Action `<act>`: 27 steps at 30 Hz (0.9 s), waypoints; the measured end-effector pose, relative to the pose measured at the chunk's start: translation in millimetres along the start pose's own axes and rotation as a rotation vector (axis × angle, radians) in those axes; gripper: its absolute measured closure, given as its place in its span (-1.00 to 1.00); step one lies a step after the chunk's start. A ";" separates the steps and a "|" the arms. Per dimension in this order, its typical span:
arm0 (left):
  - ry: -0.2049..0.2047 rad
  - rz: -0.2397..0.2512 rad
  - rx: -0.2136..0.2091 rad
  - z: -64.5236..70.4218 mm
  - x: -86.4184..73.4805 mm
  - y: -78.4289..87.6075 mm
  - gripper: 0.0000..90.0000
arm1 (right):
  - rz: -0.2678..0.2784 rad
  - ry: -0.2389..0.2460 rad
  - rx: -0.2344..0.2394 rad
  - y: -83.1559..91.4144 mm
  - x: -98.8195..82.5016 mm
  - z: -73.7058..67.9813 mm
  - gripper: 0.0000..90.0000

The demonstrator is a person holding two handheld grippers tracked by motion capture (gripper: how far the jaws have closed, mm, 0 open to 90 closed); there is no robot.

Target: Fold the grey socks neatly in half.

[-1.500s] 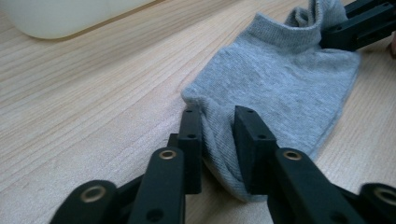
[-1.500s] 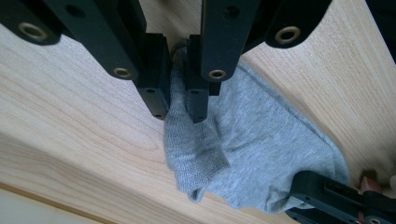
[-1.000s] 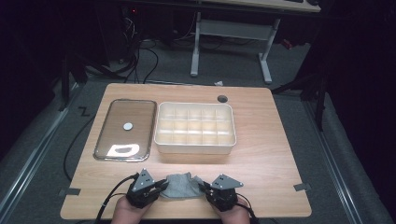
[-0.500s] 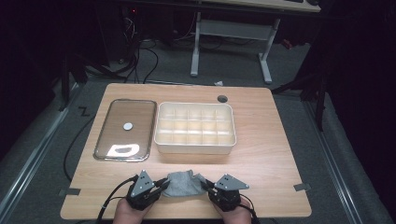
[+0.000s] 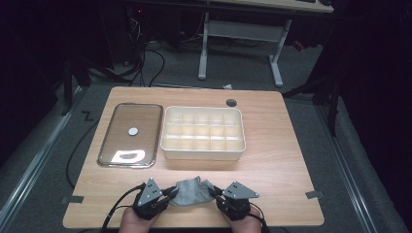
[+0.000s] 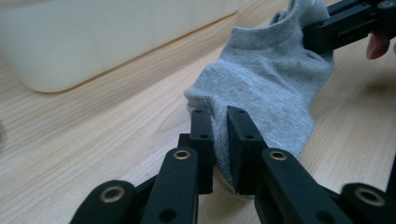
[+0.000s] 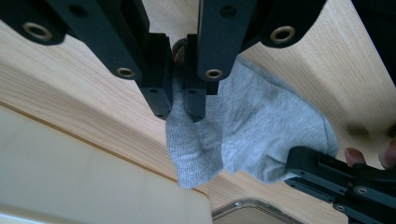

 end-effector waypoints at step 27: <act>-0.066 -0.206 0.000 39.2 4.2 -62.1 0.82 | -0.037 -0.081 0.062 -4.4 -11.7 2.6 0.88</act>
Point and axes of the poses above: each handheld gripper's, and its own axes: y roughly backward along the jaws, x roughly out of its top, z roughly to its right, the point moved 9 cm from there along -y, roughly forward along the jaws, and after that the axes turned 11 degrees about y, right-handed, at the moved point
